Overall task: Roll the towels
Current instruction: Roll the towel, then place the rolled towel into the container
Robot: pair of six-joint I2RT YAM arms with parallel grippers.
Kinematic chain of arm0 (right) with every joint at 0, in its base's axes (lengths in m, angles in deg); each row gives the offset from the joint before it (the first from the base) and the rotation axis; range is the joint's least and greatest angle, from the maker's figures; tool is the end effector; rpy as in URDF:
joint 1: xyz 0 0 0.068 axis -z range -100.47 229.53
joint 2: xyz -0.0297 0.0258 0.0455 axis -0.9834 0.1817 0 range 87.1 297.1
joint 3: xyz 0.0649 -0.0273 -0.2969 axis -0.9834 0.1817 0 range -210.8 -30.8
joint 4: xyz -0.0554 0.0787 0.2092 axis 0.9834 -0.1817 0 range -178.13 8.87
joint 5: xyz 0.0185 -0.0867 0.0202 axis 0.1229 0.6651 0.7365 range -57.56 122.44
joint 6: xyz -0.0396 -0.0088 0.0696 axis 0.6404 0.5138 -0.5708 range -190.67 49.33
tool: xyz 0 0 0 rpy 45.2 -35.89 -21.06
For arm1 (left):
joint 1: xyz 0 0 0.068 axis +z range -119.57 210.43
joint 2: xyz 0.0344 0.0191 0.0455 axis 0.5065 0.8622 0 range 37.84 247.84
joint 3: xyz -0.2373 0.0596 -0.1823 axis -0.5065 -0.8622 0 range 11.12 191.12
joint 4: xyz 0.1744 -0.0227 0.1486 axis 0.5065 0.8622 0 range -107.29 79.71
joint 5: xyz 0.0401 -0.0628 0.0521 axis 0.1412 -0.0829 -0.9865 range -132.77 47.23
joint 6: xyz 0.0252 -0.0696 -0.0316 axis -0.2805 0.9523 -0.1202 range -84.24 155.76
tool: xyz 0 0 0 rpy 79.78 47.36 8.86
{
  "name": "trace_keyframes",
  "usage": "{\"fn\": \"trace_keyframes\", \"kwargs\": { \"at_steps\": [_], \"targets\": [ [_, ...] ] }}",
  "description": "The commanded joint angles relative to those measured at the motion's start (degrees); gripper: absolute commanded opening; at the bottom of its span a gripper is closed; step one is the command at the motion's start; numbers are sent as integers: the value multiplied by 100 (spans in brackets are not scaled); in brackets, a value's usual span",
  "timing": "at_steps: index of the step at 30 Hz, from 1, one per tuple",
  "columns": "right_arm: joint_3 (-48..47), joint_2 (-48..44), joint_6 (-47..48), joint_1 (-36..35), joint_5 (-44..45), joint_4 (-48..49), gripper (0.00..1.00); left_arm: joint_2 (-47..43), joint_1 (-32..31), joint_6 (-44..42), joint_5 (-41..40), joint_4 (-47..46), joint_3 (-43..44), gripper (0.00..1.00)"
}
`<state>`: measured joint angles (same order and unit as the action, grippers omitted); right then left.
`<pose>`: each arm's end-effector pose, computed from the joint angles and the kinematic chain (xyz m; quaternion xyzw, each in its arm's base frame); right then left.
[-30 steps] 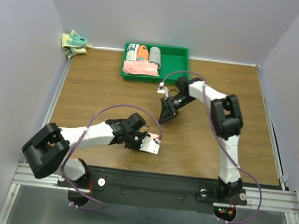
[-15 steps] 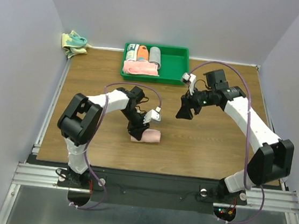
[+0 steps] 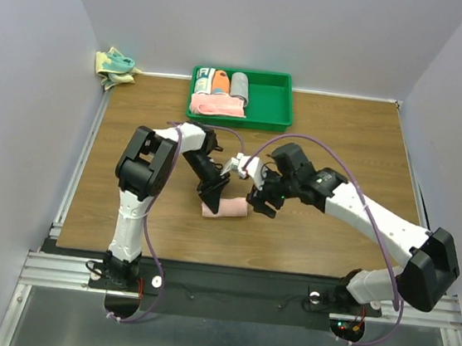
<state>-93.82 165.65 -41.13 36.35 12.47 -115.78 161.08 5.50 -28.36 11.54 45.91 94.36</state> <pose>0.1807 0.2021 0.2991 -0.5965 0.7107 0.2018 0.3137 0.3002 -0.2018 0.1606 0.5824 0.6670 -0.4614 0.0556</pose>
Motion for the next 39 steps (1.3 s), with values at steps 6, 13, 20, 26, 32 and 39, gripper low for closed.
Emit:
{"fn": "trace_keyframes", "kwargs": {
  "at_steps": [6,13,20,26,32,39],
  "targets": [
    [545,705,456,-1122,1776,2083,74,675,84,-523,-860,79,-115,18],
    [783,1093,764,-1526,1821,2648,75,868,146,-628,-904,87,-177,19],
    [835,1408,860,-1852,1610,2796,76,1000,216,-707,-869,87,-159,21],
    [1335,1646,1071,-1957,1776,3621,77,1035,269,-751,-904,96,-150,22],
    [1609,1901,1221,-1966,1927,4151,69,1079,304,-822,-913,96,-150,23],
    [1925,2209,1186,-1958,1637,4415,29,1071,339,-848,-913,96,16,35]
  ]
}}
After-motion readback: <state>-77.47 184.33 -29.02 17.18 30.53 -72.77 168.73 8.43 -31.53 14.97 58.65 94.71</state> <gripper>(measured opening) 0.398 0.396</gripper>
